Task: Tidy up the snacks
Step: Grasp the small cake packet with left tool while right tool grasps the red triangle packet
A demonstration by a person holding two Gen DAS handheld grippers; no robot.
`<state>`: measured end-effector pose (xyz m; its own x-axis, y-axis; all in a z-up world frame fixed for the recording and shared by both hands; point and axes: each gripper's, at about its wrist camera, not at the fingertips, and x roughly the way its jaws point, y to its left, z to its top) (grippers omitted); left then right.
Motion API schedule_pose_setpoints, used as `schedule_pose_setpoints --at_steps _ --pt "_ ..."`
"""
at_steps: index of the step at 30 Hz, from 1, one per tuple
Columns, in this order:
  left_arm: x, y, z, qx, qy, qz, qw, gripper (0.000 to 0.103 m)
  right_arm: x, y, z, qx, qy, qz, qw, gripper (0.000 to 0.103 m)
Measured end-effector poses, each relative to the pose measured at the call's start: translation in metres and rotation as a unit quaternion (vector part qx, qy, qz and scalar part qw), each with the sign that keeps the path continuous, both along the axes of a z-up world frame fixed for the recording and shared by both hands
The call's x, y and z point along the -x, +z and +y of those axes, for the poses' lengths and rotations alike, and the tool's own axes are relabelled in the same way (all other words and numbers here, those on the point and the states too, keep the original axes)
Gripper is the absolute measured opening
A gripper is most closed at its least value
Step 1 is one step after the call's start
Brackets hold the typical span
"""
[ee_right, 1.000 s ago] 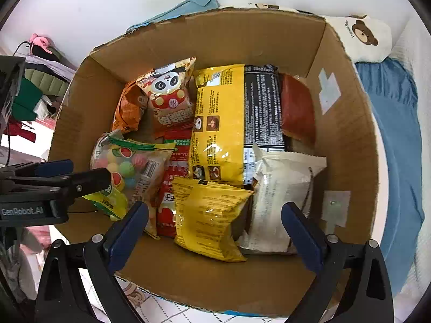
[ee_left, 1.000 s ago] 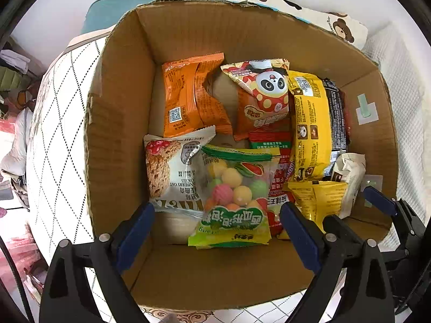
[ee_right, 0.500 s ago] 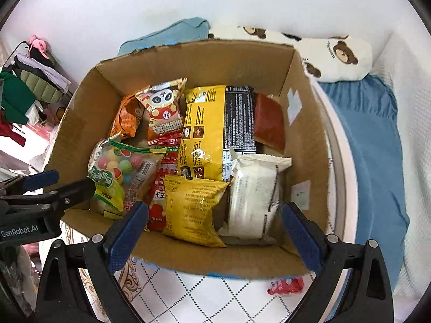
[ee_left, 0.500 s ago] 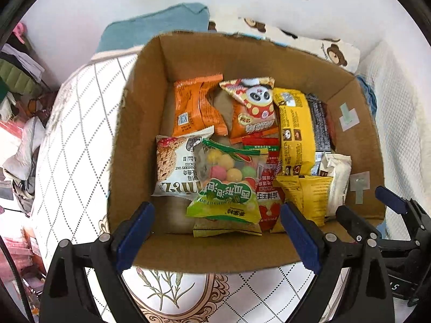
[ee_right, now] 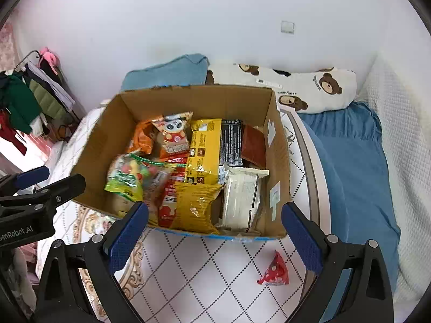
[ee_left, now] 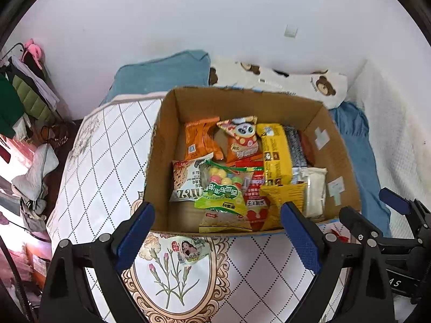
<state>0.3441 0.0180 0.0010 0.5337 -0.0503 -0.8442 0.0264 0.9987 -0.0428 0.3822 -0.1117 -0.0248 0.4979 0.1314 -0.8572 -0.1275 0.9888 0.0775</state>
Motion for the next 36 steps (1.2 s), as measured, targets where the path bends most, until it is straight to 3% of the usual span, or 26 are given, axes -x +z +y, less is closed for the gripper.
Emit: schedule_pose_setpoints --at_steps 11,20,26,33,36 --pt "0.049 0.042 -0.001 -0.004 0.001 -0.077 0.9970 0.095 0.049 0.051 -0.006 -0.021 -0.003 -0.058 0.998 0.101" --pt "0.065 0.040 0.000 -0.002 0.007 -0.081 0.9967 0.095 0.067 0.054 -0.015 -0.046 -0.014 -0.053 0.997 0.101" --pt "0.056 -0.013 -0.004 0.012 0.017 -0.011 0.9997 0.098 0.055 0.000 -0.064 -0.064 -0.077 0.010 0.995 0.101" --pt "0.046 -0.087 -0.014 0.004 0.026 0.081 0.9963 0.098 0.033 -0.098 -0.116 -0.055 -0.129 0.104 0.985 0.100" --pt "0.046 -0.106 -0.012 -0.001 0.030 0.102 0.9944 0.098 0.025 -0.132 -0.123 -0.066 -0.131 0.128 0.981 0.088"
